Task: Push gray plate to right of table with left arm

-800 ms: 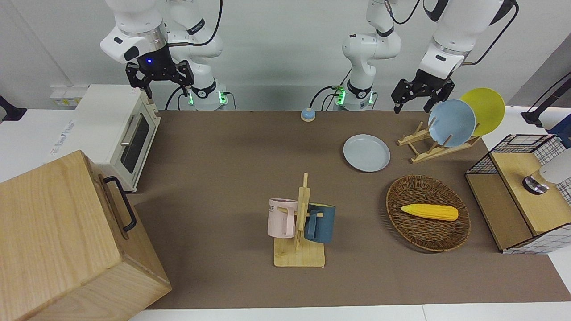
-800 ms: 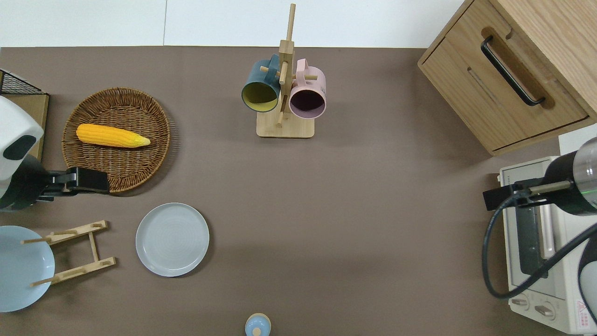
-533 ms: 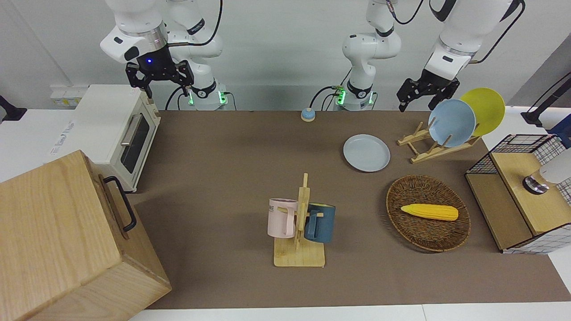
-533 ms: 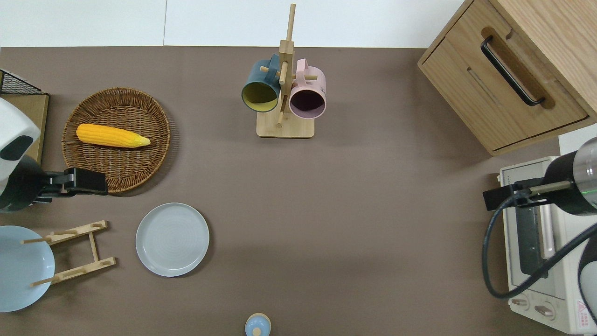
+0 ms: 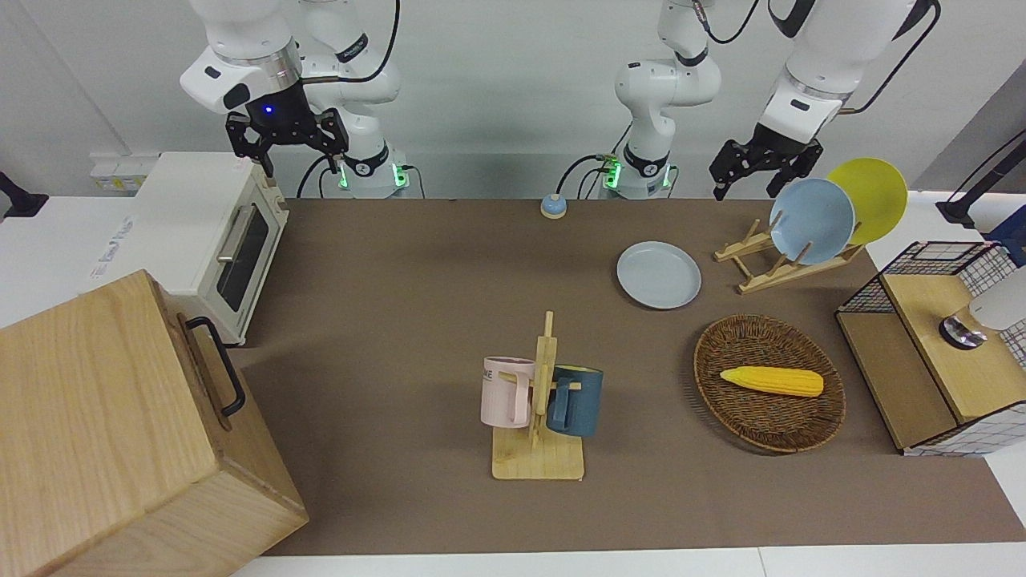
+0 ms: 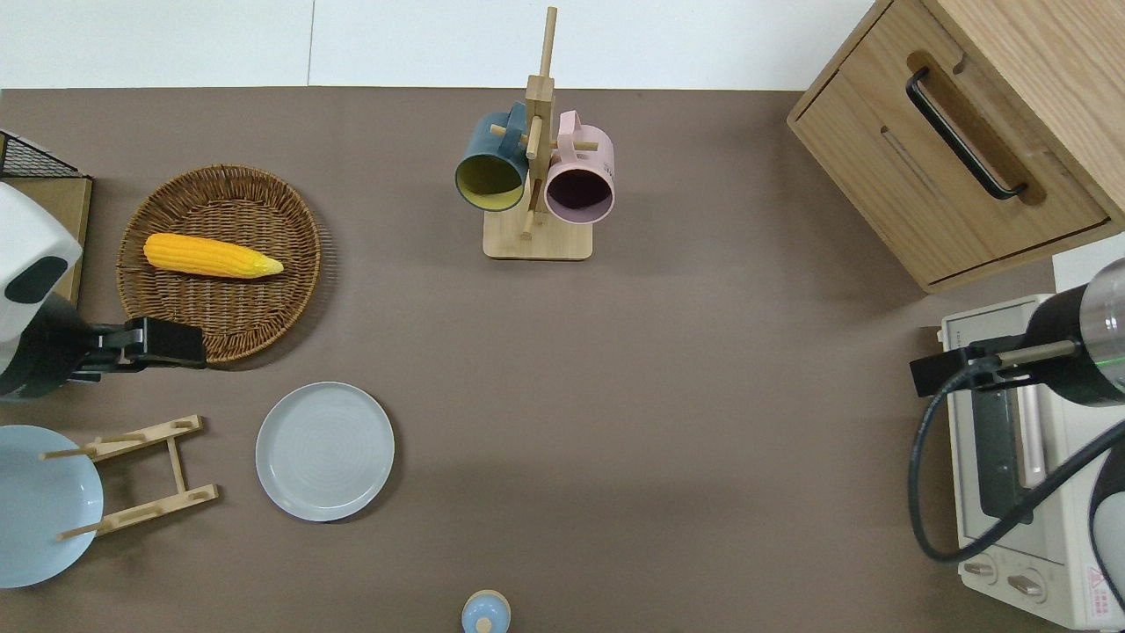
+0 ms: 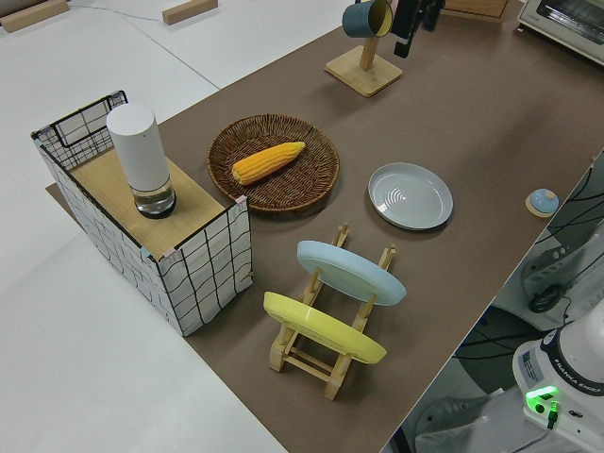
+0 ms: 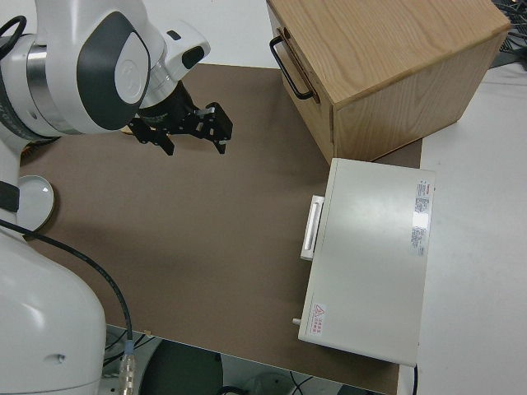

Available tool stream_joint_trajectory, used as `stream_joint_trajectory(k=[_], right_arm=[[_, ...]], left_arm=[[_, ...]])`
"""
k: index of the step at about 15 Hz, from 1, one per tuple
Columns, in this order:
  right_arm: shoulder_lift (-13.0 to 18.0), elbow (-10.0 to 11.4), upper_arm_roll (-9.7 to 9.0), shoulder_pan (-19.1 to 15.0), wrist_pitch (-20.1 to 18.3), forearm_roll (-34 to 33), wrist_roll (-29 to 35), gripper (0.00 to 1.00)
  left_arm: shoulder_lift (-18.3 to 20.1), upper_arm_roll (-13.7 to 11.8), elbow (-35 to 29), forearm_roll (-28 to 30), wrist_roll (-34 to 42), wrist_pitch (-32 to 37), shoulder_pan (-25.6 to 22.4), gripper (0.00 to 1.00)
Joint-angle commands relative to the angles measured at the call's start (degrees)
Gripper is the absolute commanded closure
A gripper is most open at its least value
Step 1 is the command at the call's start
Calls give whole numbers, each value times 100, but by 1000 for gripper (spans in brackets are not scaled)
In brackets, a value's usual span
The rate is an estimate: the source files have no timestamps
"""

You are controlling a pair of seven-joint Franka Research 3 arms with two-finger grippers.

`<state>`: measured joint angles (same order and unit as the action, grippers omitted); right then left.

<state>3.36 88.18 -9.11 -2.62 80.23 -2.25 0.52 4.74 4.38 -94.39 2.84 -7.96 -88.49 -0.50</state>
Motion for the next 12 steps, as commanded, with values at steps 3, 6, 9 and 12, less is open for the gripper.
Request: stream_joint_trajectory(k=[3,6,9,12], right_arm=[[60,23,-30,-46,-68,-3,-43,5],[60,23,-30,-46,-68,5,-43,5],[60,23,-30,-46,-68,5,-43,5],[60,23,-30,-46,-68,-3,-43,5]], left_arm=[[221,19,-633,-108,-47,-273,15,5],[237,-16,-1263,-100,5,-624,-64,5],[299,-192,-2002,-100,232,-1230,-248,5],[352,-403,-2601,-73,550,-1749,-293,7]])
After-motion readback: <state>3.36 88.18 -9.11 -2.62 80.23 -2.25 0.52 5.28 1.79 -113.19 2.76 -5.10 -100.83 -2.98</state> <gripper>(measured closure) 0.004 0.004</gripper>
